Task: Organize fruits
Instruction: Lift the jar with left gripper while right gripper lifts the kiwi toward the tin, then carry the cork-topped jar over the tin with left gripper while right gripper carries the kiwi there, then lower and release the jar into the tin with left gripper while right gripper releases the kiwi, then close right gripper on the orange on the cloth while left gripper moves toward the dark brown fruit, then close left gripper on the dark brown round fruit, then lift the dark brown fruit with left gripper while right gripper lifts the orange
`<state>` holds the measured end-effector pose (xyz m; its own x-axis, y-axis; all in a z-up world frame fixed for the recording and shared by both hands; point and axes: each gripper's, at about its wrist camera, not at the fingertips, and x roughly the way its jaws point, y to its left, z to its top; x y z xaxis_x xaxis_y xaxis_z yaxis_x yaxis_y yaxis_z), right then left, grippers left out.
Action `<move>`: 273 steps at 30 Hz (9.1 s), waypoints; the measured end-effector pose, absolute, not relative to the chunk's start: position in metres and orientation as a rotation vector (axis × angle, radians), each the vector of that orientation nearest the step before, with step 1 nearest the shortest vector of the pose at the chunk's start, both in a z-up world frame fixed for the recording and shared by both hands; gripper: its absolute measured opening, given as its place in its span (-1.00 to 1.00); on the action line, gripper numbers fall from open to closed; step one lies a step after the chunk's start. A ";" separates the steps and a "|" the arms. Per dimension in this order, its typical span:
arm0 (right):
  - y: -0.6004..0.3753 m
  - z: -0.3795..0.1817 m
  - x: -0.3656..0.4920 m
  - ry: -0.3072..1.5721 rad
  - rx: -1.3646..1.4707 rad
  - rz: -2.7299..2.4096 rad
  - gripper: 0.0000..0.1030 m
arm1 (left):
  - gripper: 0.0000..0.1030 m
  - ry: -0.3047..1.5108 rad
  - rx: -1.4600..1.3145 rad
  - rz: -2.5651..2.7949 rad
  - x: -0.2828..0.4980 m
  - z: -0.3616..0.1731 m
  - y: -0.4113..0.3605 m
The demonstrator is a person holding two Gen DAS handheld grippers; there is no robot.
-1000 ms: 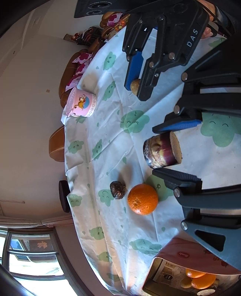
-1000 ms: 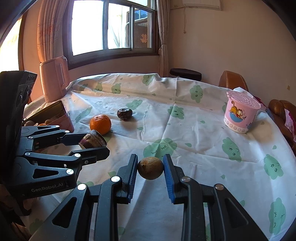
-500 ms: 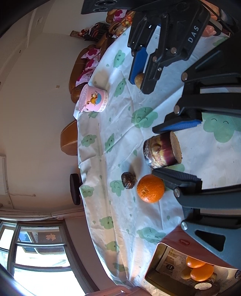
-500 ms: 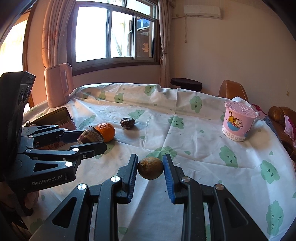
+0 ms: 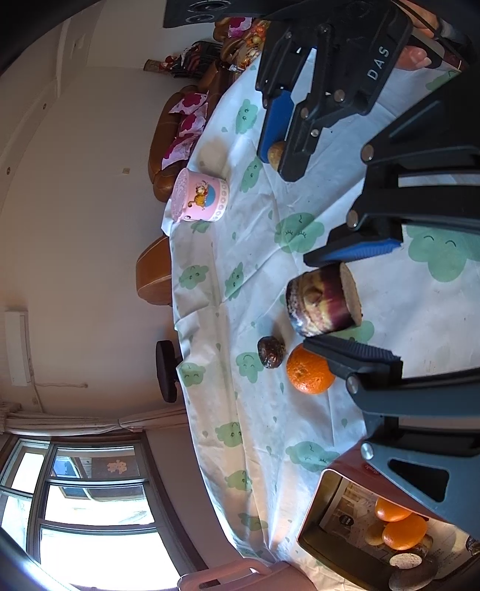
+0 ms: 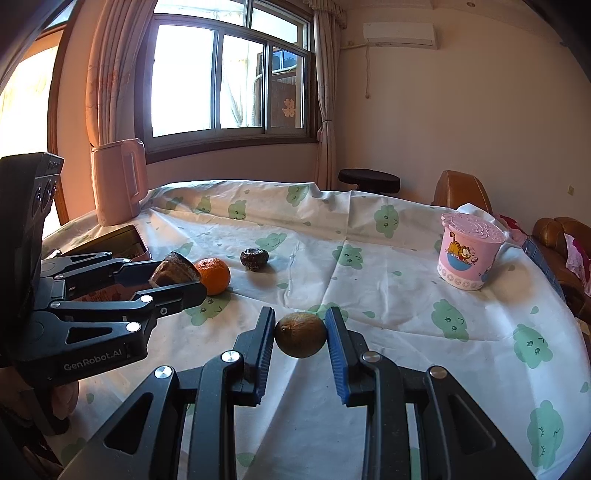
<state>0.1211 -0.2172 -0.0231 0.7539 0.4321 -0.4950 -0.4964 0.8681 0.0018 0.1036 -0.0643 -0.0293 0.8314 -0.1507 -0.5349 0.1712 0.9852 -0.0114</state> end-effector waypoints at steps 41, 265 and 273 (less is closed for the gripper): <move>-0.213 -0.014 0.103 0.414 -0.167 0.486 -0.41 | -0.22 0.415 0.065 -0.101 0.065 -0.016 -0.057; -0.198 -0.034 0.232 0.516 -0.103 0.336 -0.05 | -0.27 0.749 -0.031 -0.055 0.195 -0.045 -0.027; -0.197 -0.031 0.225 0.491 -0.105 0.327 -0.05 | -0.27 0.683 -0.017 -0.015 0.179 -0.037 -0.026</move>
